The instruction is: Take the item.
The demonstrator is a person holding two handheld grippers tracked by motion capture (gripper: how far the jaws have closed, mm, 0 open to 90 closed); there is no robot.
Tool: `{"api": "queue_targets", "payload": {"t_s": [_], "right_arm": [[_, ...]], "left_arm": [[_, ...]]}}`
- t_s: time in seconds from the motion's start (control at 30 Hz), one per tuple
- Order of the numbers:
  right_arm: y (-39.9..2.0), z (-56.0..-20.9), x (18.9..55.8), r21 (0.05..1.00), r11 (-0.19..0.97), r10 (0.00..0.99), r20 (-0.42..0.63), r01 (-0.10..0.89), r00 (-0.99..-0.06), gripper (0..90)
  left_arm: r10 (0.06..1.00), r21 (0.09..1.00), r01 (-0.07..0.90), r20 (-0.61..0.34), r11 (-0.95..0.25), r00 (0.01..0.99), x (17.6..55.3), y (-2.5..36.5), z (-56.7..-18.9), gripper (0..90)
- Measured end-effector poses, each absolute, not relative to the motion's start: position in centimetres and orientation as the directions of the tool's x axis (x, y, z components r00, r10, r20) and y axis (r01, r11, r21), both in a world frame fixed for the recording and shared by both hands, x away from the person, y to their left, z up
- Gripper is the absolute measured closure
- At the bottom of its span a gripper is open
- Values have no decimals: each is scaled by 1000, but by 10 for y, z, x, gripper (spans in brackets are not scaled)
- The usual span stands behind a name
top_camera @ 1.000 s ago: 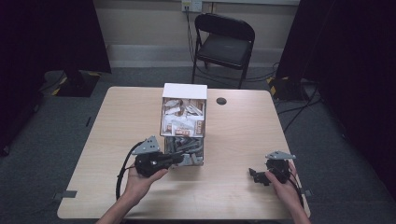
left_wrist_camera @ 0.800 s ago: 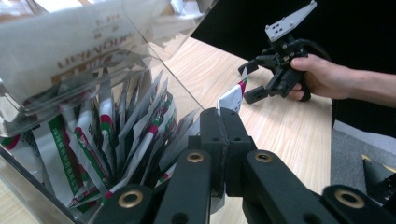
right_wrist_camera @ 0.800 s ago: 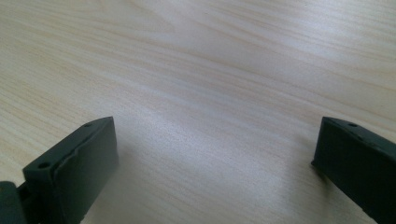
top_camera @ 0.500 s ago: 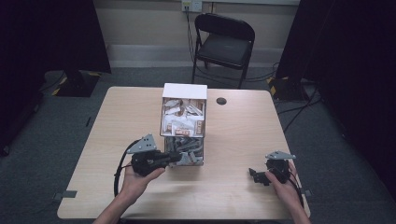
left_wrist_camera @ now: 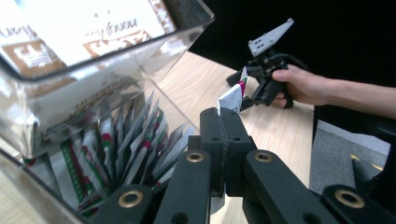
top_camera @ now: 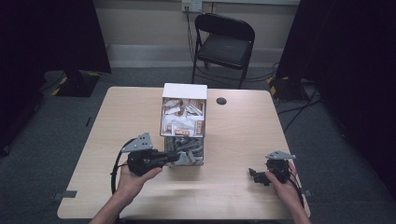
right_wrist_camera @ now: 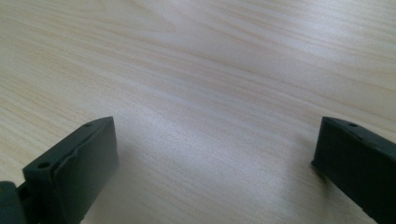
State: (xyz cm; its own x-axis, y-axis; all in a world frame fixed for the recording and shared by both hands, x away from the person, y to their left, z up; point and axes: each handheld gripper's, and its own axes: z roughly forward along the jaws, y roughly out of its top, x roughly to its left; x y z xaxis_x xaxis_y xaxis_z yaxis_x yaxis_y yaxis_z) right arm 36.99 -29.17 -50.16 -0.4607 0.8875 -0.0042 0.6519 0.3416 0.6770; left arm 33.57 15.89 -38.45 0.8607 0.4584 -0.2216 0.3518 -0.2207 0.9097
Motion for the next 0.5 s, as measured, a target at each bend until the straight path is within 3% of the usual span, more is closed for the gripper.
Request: {"api": "queue_targets", "payload": {"t_s": [0.5], "right_arm": [[-292, -502, 370, 677, 342, 887, -4, 651, -462, 0]], "left_arm": [[499, 910, 363, -224, -201, 837, 331, 192, -373, 900]]}}
